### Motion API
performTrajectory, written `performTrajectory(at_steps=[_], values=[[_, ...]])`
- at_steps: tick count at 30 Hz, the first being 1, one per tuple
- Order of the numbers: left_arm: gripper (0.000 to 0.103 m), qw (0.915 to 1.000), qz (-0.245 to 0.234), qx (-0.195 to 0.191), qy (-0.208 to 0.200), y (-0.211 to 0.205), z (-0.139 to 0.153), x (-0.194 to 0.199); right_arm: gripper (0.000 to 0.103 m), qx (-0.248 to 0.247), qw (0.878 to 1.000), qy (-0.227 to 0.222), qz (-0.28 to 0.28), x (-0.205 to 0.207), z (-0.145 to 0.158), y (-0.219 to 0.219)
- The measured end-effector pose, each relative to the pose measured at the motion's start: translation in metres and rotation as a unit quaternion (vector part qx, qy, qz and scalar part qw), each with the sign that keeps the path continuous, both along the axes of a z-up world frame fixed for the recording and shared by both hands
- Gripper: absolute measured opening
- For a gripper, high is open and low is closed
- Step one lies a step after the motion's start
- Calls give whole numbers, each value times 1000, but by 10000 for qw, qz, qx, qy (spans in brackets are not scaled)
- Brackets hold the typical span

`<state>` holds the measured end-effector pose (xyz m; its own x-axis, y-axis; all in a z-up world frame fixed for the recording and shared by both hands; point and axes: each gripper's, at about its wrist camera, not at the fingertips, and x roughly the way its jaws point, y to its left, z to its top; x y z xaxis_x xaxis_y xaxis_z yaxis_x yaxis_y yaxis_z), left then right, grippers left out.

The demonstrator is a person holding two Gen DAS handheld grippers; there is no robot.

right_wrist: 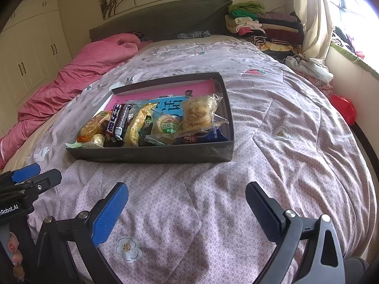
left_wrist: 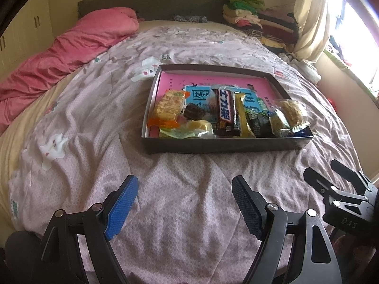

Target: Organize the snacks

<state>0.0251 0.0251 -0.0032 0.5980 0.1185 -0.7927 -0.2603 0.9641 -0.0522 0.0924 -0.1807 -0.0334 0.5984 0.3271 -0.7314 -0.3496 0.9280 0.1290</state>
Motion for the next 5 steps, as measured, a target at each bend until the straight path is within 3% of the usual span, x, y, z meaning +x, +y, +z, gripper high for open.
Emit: performTrajectory(at_steps=[5], values=[[82,9999,104,-102,-67,10,-3,1,100,17,10000,3,-50,2,-2,-2]])
